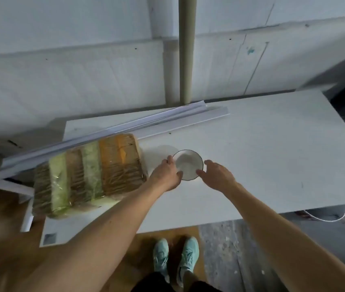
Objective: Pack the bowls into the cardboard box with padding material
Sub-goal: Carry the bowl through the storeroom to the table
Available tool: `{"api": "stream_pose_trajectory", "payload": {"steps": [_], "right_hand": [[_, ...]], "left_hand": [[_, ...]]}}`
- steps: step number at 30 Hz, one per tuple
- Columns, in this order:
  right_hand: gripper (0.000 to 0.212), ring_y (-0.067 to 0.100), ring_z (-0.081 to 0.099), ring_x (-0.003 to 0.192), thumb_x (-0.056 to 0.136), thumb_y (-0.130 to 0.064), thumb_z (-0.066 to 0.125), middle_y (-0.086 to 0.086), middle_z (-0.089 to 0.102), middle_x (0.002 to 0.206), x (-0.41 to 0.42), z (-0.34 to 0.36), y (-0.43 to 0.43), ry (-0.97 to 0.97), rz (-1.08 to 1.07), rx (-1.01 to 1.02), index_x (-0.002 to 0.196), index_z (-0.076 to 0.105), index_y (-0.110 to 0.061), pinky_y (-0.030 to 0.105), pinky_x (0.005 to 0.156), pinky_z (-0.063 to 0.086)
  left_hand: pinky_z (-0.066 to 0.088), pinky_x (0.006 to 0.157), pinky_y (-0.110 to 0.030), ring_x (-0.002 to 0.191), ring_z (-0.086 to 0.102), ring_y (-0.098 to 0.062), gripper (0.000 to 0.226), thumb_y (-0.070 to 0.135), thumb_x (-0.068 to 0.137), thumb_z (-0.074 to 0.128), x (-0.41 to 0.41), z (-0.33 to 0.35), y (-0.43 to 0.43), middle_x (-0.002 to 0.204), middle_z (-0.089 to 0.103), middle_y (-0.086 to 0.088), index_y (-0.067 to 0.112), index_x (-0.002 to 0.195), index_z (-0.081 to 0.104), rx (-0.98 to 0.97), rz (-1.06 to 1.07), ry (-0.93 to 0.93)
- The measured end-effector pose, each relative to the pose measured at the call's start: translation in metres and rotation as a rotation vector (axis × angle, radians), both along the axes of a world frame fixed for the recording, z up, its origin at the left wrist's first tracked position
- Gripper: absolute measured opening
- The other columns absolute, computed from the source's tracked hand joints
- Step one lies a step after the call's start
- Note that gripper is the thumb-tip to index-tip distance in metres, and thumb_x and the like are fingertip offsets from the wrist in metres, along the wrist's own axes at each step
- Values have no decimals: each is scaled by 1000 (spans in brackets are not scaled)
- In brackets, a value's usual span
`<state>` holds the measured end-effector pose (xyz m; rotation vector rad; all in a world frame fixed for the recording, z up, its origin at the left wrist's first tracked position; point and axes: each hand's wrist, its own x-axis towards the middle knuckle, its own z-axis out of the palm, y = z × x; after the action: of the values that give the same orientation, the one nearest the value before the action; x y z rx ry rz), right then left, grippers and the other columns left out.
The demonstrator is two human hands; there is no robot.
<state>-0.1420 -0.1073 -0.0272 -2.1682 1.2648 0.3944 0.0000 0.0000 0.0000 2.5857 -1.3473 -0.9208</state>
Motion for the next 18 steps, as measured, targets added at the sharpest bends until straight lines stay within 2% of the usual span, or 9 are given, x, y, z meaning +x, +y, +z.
{"api": "stream_pose_trajectory", "payload": {"steps": [4, 7, 11, 13, 16, 18], "right_hand": [[53, 33, 58, 115, 101, -54, 39, 15, 63, 124, 6, -15, 2, -8, -63, 26, 129, 48, -9, 38, 84, 42], [49, 34, 60, 108, 101, -52, 39, 15, 65, 116, 9, -25, 3, -10, -83, 45, 124, 46, -10, 37, 77, 41], [38, 36, 60, 99, 100, -43, 40, 17, 64, 105, 13, -31, 1, -1, -163, 90, 115, 46, -9, 37, 74, 41], [29, 36, 62, 93, 97, -37, 40, 15, 66, 101, 17, -36, 3, -33, -209, 124, 105, 45, -10, 38, 76, 47], [28, 33, 68, 85, 93, -35, 38, 12, 71, 95, 20, -45, 5, -82, -282, 183, 104, 48, -12, 44, 81, 57], [32, 31, 69, 81, 87, -34, 37, 10, 72, 88, 22, -42, 5, -111, -318, 203, 101, 52, -9, 43, 77, 57]], "left_hand": [[42, 91, -42, 119, 54, -40, 51, 33, 102, 46, 1, -17, -7, 134, 47, -23, -2, 137, 33, 5, 43, -2], [44, 86, -42, 115, 57, -40, 49, 29, 100, 50, 5, -35, -10, 131, 52, -22, -1, 135, 33, -20, 59, 15], [36, 69, -35, 102, 61, -41, 40, 21, 97, 55, 16, -45, -13, 109, 63, -22, 1, 126, 37, -76, 103, 56], [35, 68, -35, 99, 61, -42, 37, 21, 97, 54, 19, -50, -14, 104, 64, -23, 3, 125, 39, -76, 136, 98], [43, 72, -38, 97, 63, -42, 33, 24, 97, 52, 24, -58, -16, 103, 66, -23, 3, 120, 43, -33, 163, 150], [54, 70, -37, 82, 70, -36, 26, 24, 94, 47, 27, -60, -17, 94, 69, -18, 5, 112, 45, 3, 197, 243]]}}
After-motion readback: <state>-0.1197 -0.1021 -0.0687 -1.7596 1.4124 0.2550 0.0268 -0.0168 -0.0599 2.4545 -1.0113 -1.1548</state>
